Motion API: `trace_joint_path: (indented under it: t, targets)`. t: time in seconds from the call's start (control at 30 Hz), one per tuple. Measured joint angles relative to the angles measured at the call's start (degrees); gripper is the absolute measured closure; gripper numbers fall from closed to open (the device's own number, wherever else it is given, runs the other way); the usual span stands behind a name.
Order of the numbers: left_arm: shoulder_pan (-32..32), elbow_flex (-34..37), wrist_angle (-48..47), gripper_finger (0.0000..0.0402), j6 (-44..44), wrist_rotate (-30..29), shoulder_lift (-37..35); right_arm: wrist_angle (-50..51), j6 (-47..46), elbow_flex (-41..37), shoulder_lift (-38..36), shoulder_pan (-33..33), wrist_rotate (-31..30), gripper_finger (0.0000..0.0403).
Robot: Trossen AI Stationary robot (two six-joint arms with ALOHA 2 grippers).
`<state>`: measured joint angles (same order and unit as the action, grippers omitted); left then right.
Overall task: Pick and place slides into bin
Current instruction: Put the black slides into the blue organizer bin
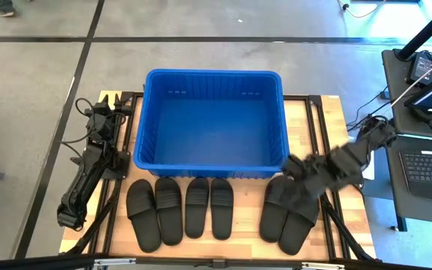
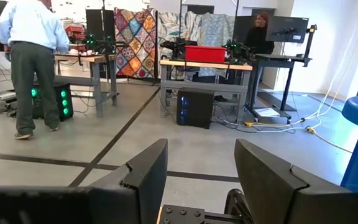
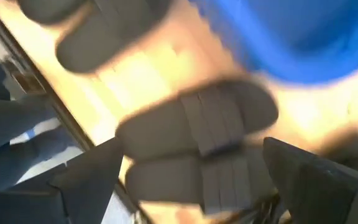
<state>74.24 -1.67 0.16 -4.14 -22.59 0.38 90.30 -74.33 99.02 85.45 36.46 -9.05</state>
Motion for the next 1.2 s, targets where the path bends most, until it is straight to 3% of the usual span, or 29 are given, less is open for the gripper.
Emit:
trace_joint_path:
  t: [0.27, 0.6, 0.9, 0.97, 1.2]
  targets:
    - [0.0, 0.0, 0.0, 0.0220, 0.0, 0.0, 0.0, -0.3, -9.0, 0.0, 6.0, 8.4, 0.3, 0.0018]
    - [0.0, 0.0, 0.0, 0.0220, 0.0, 0.0, 0.0, -0.3, -9.6, -0.1, 18.7, 9.4, 11.1, 0.0018]
    - [0.0, 0.0, 0.0, 0.0220, -0.1, 0.0, 0.0, -0.3, -9.4, -0.2, 29.6, 12.3, 12.5, 0.0018]
    - [0.0, 0.0, 0.0, 0.0220, -0.6, 0.0, 0.0, -0.6, -9.6, -2.6, 30.2, 13.6, 12.9, 0.0018]
    - [0.0, 0.0, 0.0, 0.0220, -3.3, 0.0, 0.0, 0.1, -17.7, -16.7, 28.8, 17.4, 25.0, 0.0018]
